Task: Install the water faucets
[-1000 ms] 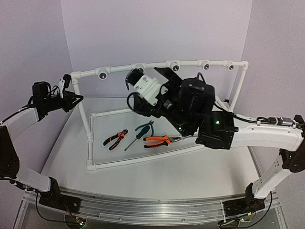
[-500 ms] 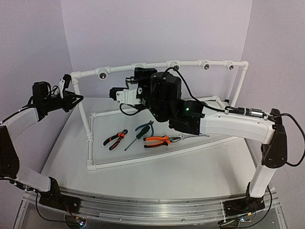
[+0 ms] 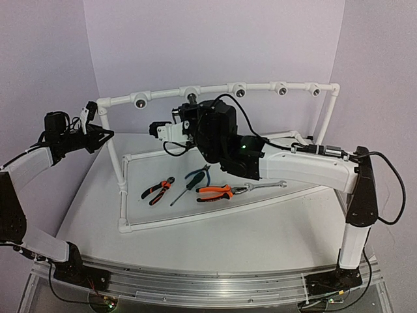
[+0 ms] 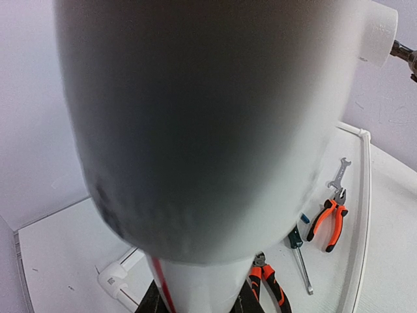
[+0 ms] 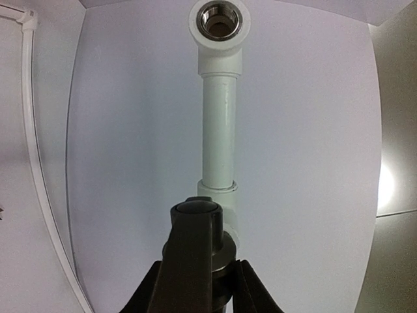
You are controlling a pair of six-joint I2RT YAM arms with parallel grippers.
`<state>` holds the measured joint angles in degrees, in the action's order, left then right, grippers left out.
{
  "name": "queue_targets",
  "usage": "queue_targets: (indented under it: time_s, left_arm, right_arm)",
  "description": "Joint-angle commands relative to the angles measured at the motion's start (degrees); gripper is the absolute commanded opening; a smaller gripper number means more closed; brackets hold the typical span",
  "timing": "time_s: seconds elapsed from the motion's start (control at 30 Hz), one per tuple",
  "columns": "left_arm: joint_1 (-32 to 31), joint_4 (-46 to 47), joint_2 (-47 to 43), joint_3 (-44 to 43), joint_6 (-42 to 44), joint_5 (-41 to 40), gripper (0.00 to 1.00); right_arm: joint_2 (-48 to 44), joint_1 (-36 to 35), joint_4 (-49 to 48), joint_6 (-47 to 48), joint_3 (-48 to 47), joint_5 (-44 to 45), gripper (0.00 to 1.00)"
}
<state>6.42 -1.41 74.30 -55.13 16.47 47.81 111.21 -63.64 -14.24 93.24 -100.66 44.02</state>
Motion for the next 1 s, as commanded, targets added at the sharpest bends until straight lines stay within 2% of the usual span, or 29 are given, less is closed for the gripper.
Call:
queue_targets:
  time_s: [0.0,0.13,0.3,0.37,0.6,0.77,0.97]
  left_arm:
    - [-1.91,-4.39,0.68,-2.25,1.36,-0.49,0.0]
    - [-1.88,-4.59,0.68,-2.26,1.36,-0.53,0.0]
    - [-1.86,-4.65,0.68,-2.3,1.2,-0.26,0.0]
    - [-1.91,-4.71,0.58,-2.39,1.05,-0.24,0.0]
    - [-1.9,-5.26,0.17,-1.7,-0.1,-0.67,0.0]
    - [-1.86,-8.92,-0.96,-0.24,-0.94,-1.73,0.0]
    - [-1.93,-15.7,-3.42,1.59,-2.29,-3.31,0.0]
  right_arm:
    - [1.59,0.2,-5.97,-3.03,-1.2,3.05,0.22]
    - [1.55,0.26,-9.08,-10.19,-0.06,5.29,0.06]
    - [0.13,0.19,-9.57,-28.29,0.43,6.74,0.0]
    - [-0.73,0.26,-9.58,-38.66,0.86,7.59,0.0]
    - [-5.09,0.26,-9.55,-85.05,9.28,9.31,0.0]
    - [-7.57,0.22,-9.67,-114.48,15.37,11.27,0.0]
    - [-9.89,0.21,-9.67,-137.23,20.01,9.34,0.0]
